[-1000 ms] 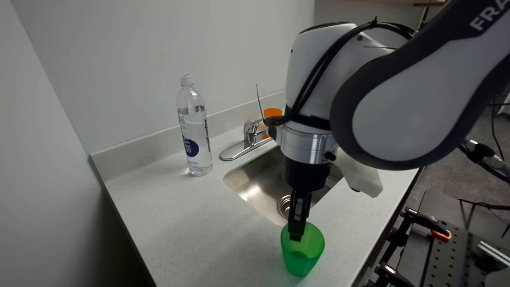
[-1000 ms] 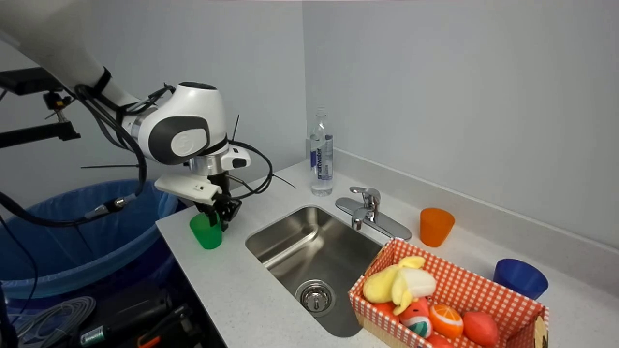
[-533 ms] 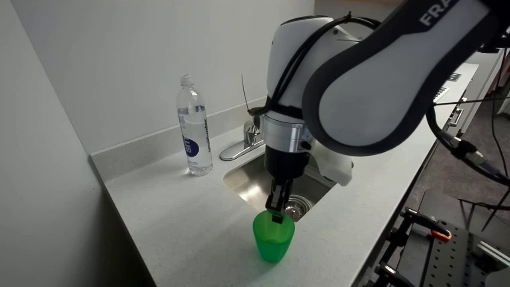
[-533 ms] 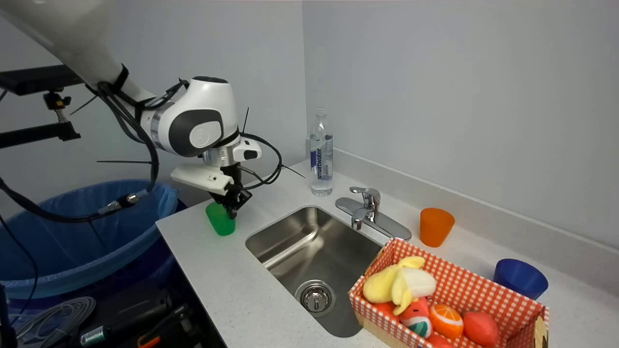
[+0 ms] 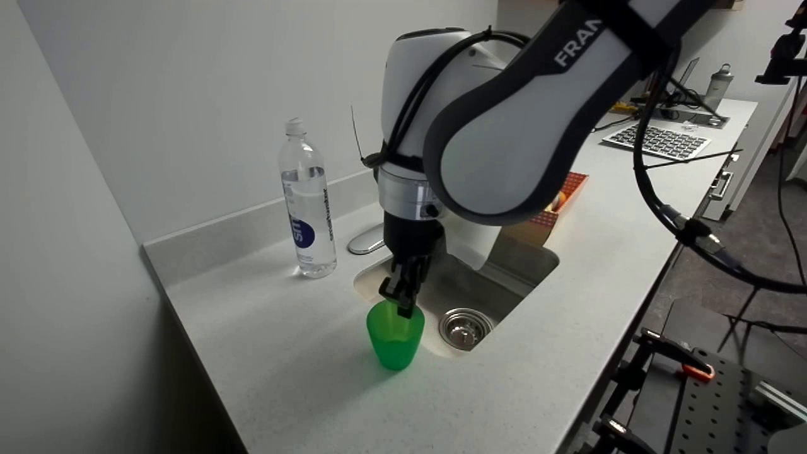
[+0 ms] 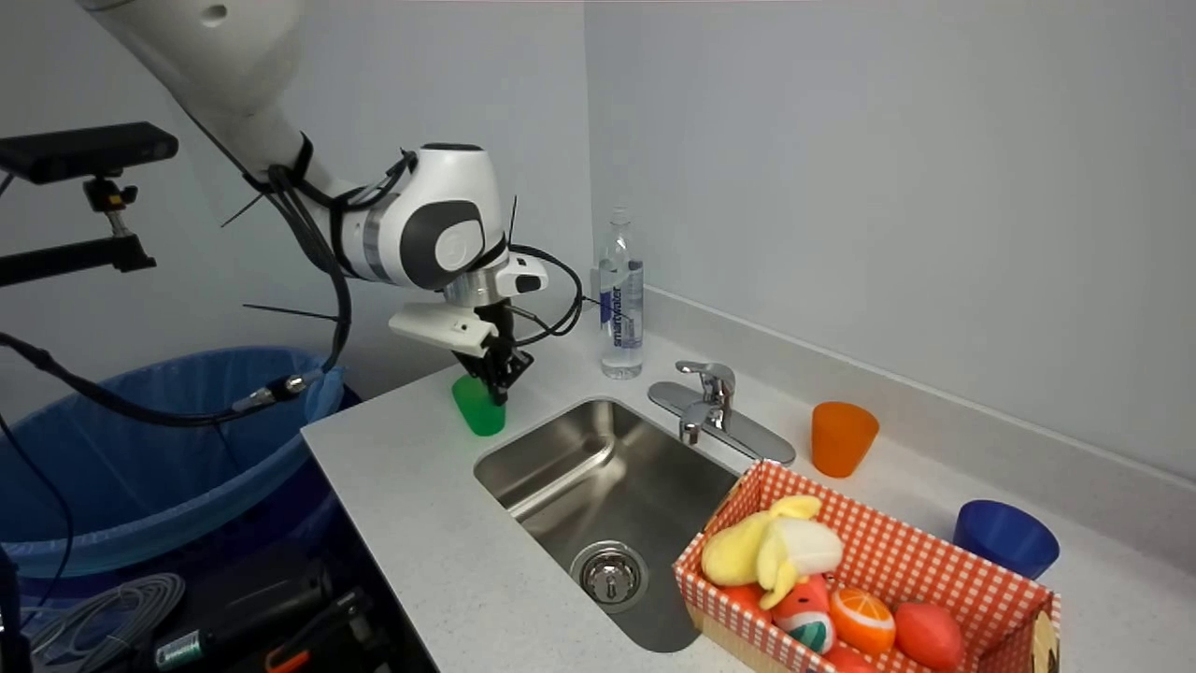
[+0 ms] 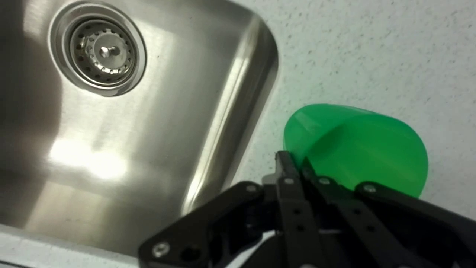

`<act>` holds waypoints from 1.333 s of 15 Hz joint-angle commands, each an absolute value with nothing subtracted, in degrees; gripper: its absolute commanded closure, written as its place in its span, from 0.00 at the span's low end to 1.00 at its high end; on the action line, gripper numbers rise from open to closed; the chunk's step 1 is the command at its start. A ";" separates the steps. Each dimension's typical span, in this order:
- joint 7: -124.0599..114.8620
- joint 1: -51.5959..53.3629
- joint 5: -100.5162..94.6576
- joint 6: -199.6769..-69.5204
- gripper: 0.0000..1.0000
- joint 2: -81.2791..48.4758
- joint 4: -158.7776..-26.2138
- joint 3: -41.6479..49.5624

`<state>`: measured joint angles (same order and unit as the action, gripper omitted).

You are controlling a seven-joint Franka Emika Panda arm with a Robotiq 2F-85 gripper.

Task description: Move the green cup backwards

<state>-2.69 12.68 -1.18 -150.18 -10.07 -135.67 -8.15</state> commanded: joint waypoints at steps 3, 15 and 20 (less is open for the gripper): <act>-8.12 12.57 -6.73 -150.07 0.99 -18.14 -124.68 -5.26; -7.77 12.24 -3.50 -145.57 0.99 -30.48 -105.37 -3.96; -7.71 12.06 -1.29 -142.56 0.99 -32.01 -102.91 -5.11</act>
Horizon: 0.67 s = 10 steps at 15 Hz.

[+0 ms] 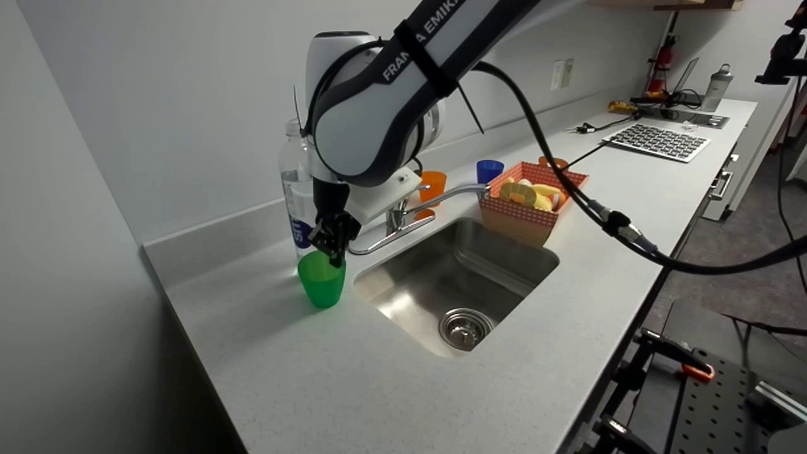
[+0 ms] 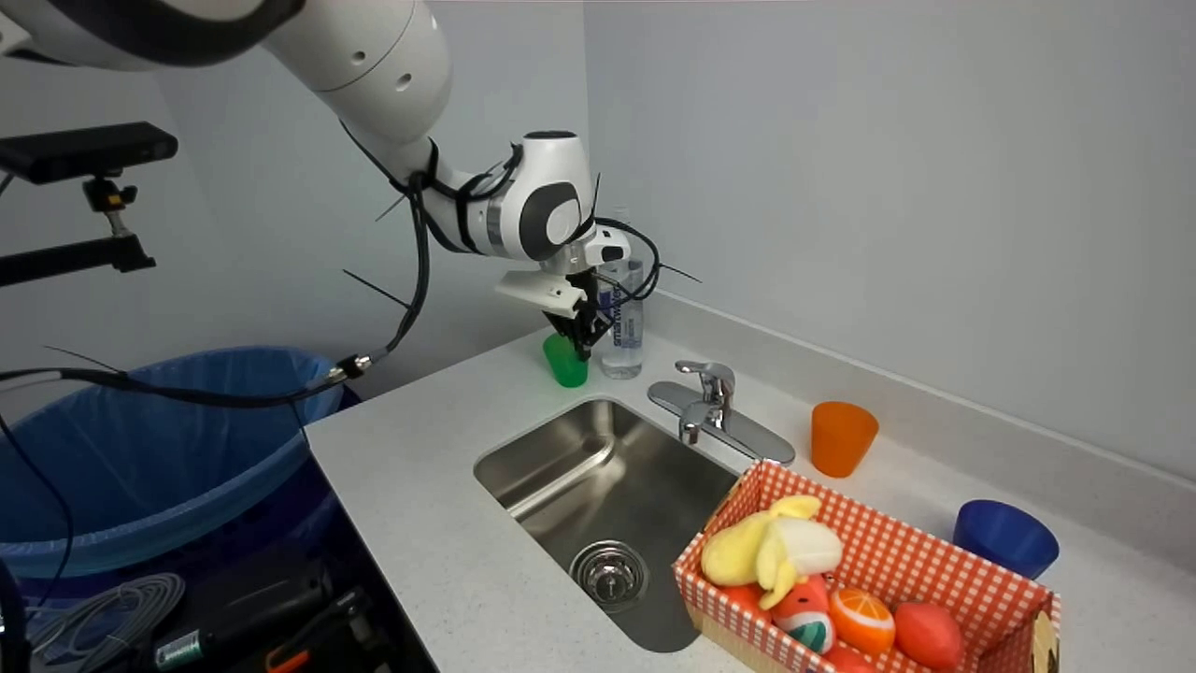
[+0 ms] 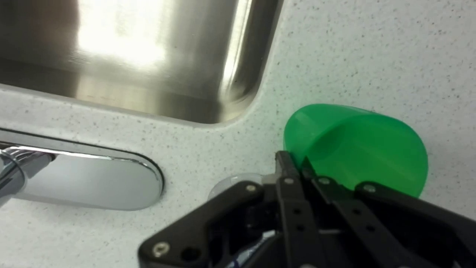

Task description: Move the green cup backwards

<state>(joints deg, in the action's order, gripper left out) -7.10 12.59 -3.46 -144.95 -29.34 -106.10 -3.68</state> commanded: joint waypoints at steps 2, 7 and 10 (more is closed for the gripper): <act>-7.18 11.95 0.62 -141.65 0.99 -32.35 -102.57 -6.22; -7.42 13.12 1.97 -141.72 0.99 -32.22 -102.97 -7.79; -7.47 13.52 1.62 -141.97 0.63 -31.72 -103.72 -8.09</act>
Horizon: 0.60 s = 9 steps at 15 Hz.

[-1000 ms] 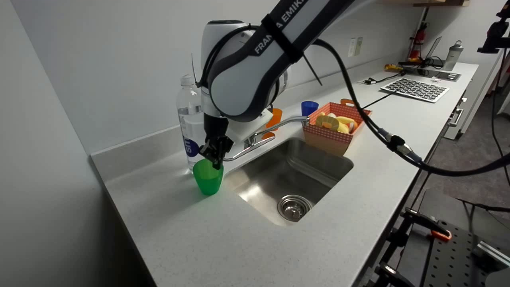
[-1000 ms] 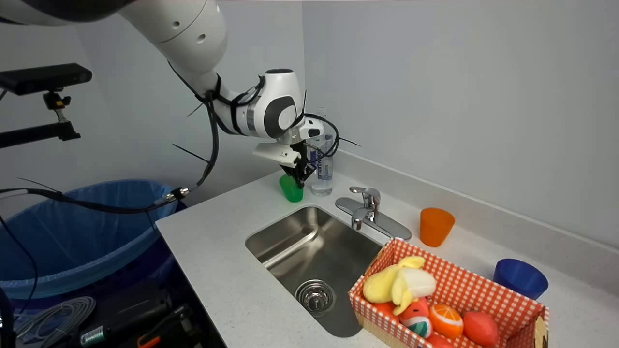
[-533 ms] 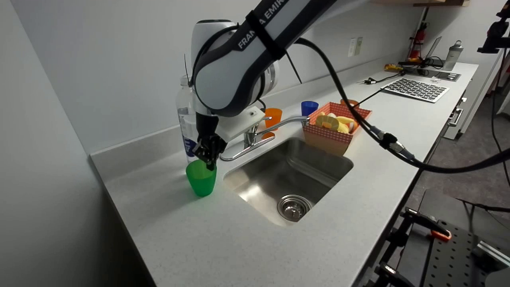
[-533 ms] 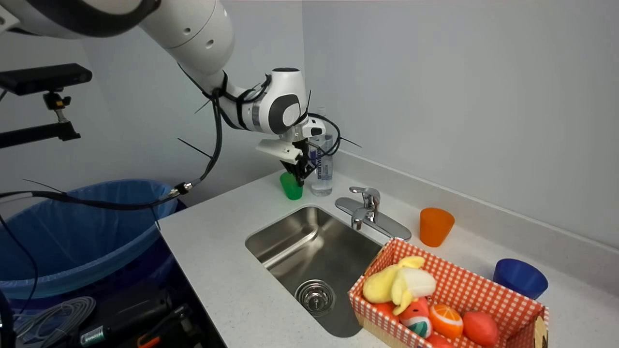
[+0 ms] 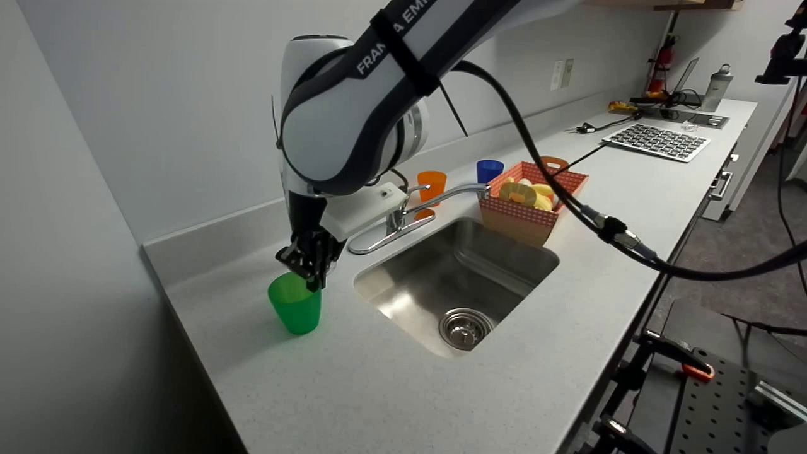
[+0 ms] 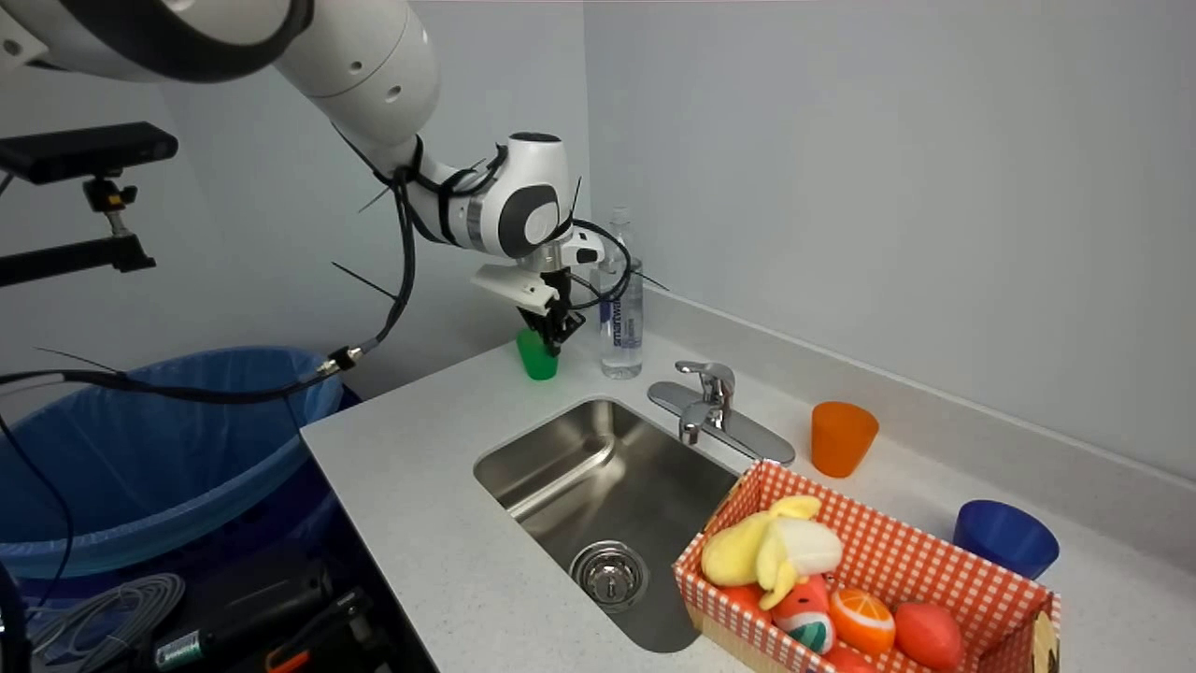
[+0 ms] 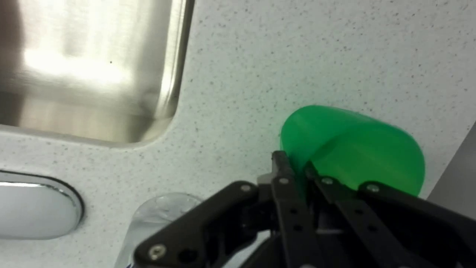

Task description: Move the green cup backwards

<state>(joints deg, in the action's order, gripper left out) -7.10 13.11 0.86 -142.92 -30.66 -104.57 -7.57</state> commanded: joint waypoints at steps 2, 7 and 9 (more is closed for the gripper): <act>-7.38 13.74 1.47 -142.19 0.49 -31.40 -104.40 -8.36; -6.55 13.74 1.82 -143.43 0.12 -28.51 -105.87 -9.71; -6.02 13.56 2.07 -143.64 0.00 -26.97 -106.18 -10.41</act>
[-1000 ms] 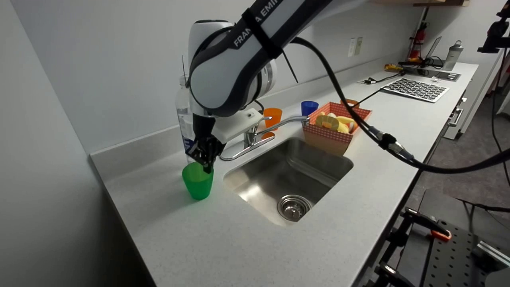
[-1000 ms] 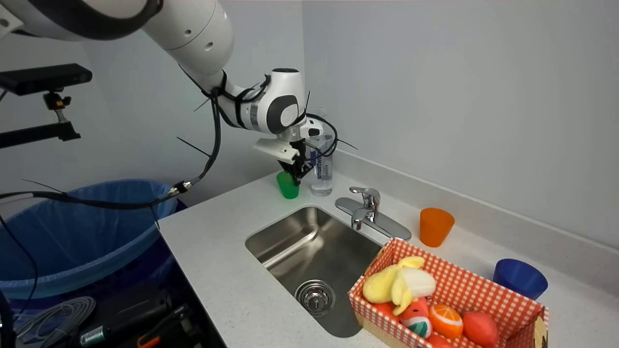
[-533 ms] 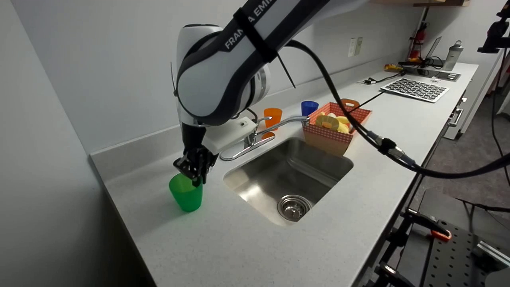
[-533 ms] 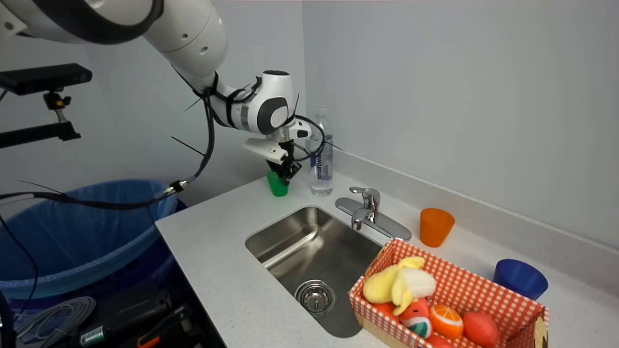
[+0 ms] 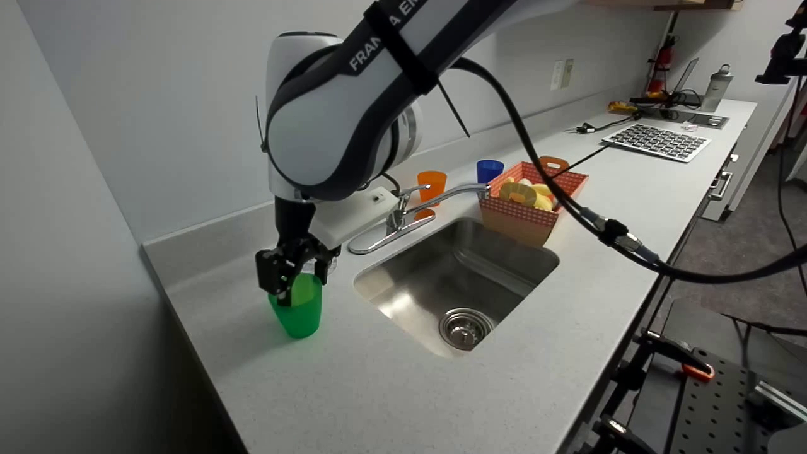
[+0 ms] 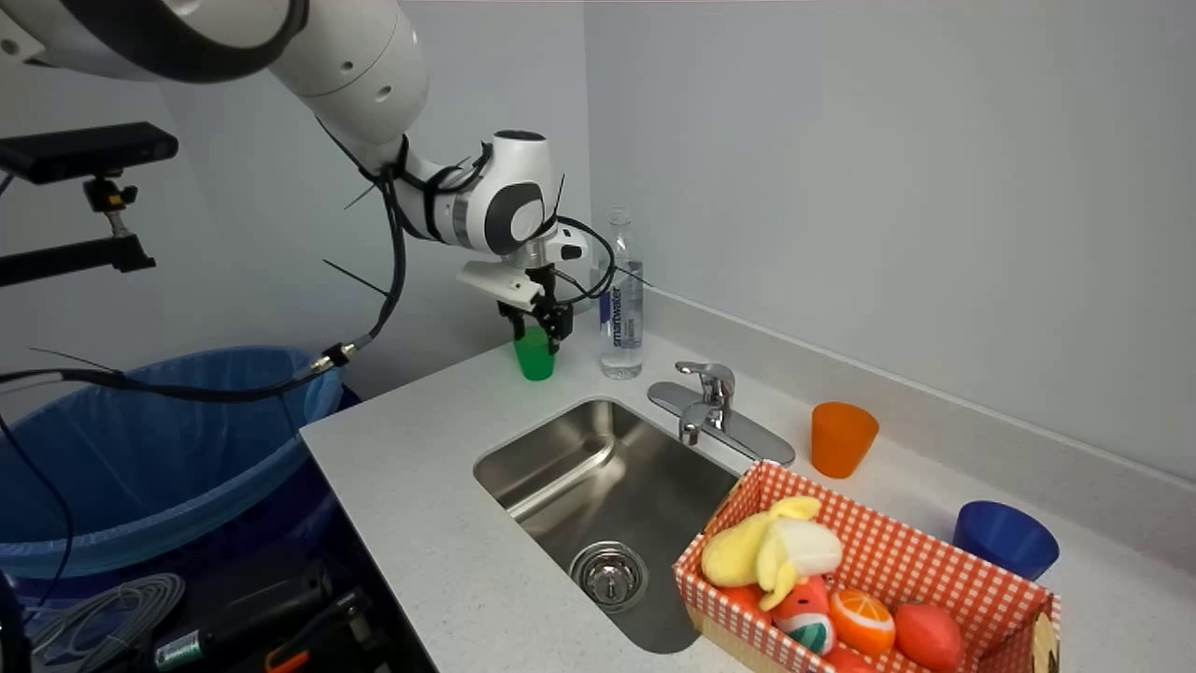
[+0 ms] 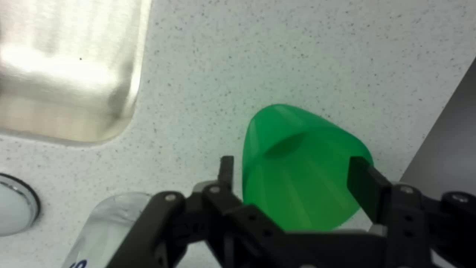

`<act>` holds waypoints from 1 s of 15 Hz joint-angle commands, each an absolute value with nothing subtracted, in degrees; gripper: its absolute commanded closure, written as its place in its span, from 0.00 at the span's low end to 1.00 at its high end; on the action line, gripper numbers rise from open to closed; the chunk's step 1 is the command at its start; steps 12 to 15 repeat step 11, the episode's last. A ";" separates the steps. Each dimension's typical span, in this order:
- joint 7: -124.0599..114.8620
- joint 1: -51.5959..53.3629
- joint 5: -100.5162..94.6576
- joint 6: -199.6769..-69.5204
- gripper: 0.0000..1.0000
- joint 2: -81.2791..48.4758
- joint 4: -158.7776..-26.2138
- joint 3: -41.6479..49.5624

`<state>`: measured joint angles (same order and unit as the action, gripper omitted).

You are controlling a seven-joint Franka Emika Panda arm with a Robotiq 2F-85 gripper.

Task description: Move the green cup backwards

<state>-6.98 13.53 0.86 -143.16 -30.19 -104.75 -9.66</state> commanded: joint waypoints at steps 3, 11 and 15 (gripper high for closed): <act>-5.60 13.61 1.92 -143.45 0.00 -24.61 -106.69 -11.06; -6.29 14.07 1.16 -142.91 0.00 -23.00 -105.37 -11.25; -6.29 14.07 1.16 -142.91 0.00 -23.00 -105.37 -11.25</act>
